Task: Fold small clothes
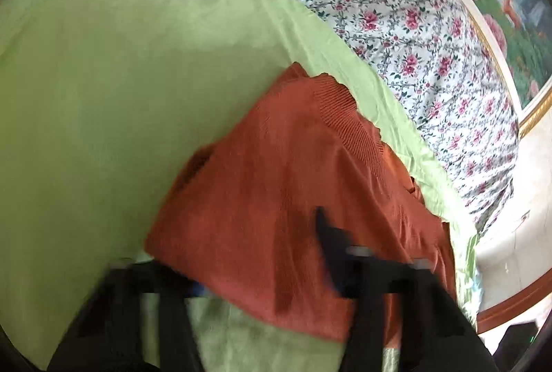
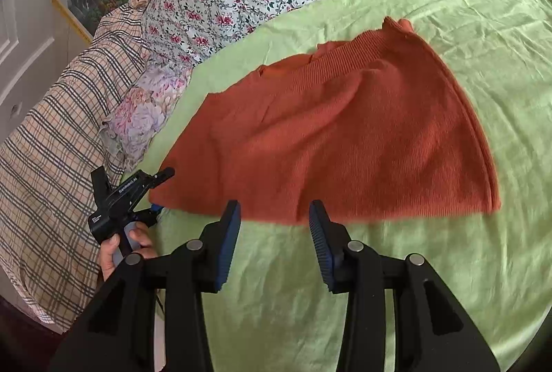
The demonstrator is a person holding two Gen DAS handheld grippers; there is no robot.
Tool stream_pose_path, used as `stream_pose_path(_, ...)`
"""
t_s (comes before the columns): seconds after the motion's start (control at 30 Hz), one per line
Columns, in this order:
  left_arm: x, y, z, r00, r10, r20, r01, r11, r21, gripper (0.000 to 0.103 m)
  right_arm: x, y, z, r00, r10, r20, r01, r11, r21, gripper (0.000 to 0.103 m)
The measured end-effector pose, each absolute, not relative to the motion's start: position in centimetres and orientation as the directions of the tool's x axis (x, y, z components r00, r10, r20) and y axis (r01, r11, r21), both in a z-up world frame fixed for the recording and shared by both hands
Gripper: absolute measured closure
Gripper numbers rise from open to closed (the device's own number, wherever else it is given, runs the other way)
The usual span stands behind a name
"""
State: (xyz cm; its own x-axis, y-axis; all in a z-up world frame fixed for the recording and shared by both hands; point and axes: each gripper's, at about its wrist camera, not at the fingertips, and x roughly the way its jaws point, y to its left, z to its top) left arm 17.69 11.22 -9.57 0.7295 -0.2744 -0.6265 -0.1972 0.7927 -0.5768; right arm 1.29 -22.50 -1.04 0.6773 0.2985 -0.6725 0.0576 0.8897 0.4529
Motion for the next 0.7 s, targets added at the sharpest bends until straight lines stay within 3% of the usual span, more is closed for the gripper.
stream_pose_path(0.03,18.1,11.1,-9.3,0.731,-0.266,-0.628,-0.195,0.801,-0.566,0.088,2.1,-22.9,-1.0,0.675,0.297,-0.676,0.059,0.891,0.451,0.06)
stream_pose_path(0.1,18.3,10.3,-8.0,0.749,-0.247,-0.614,-0.165,0.829,-0.534,0.092,3.6,-23.8,-0.9,0.674,0.29,-0.68,0.065,0.893,0.445,0.06)
stream_pose_path(0.3,17.4,1.5,-2.0,0.786,-0.284,-0.549,0.085,0.929,-0.36,0.094,7.9,-27.3,-0.6,0.684,0.319,-0.656,0.069,0.867,0.494,0.06)
stream_pose_path(0.4,17.2,-5.4,-0.8,0.755,-0.378,-0.536,0.266,0.923,-0.276,0.094,10.1,-28.9,-0.6,0.676,0.361,-0.642,0.06,0.842,0.537,0.06)
stream_pose_path(0.5,17.1,-11.0,-2.4,0.692,-0.428,-0.582,0.386,0.9,-0.203,0.096,12.3,-30.5,-1.0,0.662,0.439,-0.608,0.042,0.788,0.615,0.06)
stream_pose_path(0.6,17.8,-14.7,-5.6,0.611,-0.402,-0.682,0.417,0.896,-0.154,0.097,14.5,-31.8,-2.2,0.617,0.521,-0.59,0.055,0.719,0.692,0.043)
stream_pose_path(0.7,17.9,-15.1,-5.7,0.596,-0.371,-0.712,0.411,0.903,-0.126,0.097,16.2,-32.1,-3.8,0.554,0.554,-0.621,0.116,0.687,0.717,0.041)
